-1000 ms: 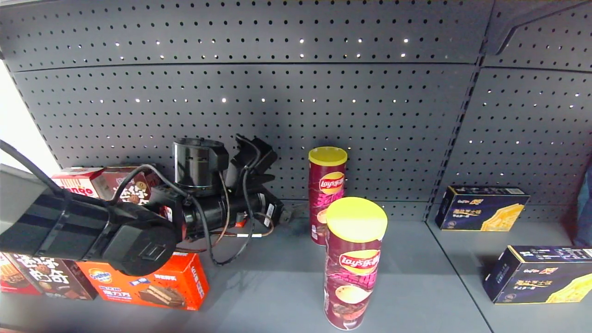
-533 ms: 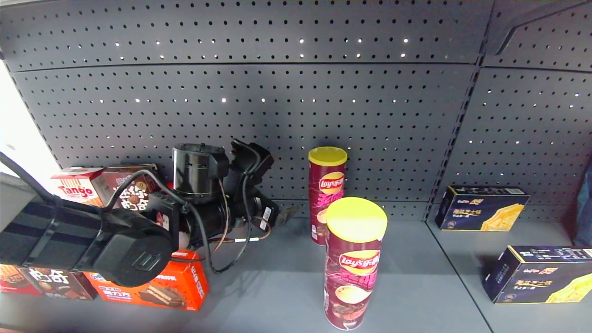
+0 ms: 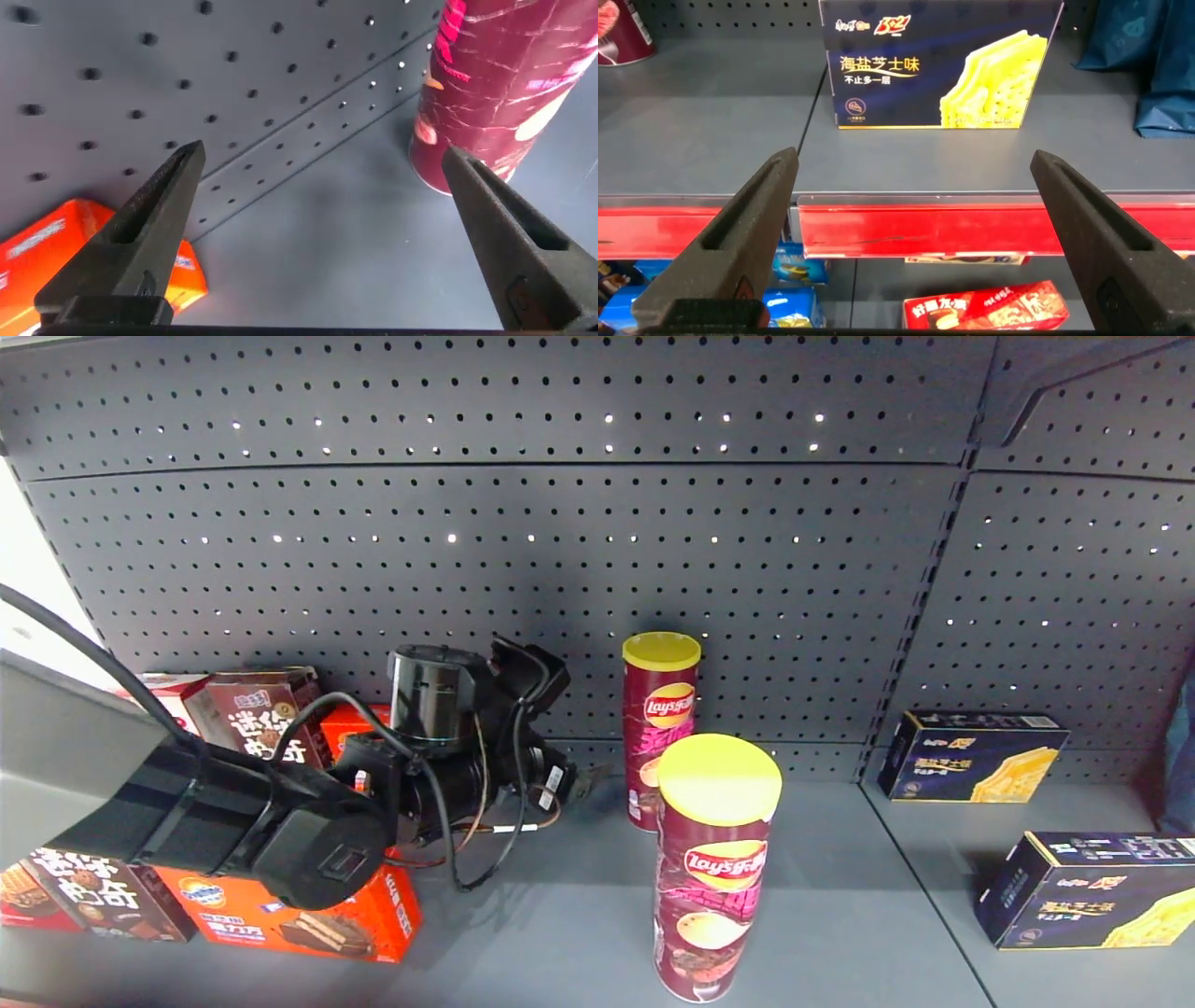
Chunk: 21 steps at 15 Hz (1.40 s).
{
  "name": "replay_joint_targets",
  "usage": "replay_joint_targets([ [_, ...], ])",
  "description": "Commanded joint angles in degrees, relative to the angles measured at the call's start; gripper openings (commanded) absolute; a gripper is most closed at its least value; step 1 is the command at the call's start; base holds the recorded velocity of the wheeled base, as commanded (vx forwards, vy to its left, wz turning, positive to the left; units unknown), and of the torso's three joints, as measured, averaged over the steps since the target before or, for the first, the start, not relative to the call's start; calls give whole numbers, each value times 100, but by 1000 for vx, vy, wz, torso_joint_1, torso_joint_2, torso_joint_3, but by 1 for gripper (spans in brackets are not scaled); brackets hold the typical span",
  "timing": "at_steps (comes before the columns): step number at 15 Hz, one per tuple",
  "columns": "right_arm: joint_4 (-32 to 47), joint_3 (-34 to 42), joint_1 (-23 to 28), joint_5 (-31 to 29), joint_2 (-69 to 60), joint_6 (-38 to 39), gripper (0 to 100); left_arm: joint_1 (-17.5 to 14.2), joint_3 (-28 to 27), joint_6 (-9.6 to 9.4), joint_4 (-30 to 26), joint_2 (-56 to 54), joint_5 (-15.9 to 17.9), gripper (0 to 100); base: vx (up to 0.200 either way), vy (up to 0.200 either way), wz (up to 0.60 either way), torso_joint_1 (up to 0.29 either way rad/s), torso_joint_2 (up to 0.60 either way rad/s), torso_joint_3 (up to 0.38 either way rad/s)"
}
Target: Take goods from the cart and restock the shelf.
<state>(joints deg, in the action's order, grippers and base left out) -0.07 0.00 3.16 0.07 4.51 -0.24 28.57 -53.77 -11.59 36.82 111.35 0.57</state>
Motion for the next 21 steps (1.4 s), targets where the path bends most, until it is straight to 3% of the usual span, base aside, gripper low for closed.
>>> replay_joint_targets([
  [1,-1,0,1,1,6,-2,100,-1,-98,8,1,203,-5,100,0,0,0,0,0,0],
  [10,-1,0,1,1,6,-2,100,60,-564,17,-8,616,-5,100,0,0,0,0,0,0],
  [16,-1,0,1,1,6,-2,100,87,-599,17,1,616,-5,100,0,0,0,0,0,0],
  [21,-1,0,1,1,6,-2,100,-27,-599,8,-96,-430,4,100,0,0,0,0,0,0],
])
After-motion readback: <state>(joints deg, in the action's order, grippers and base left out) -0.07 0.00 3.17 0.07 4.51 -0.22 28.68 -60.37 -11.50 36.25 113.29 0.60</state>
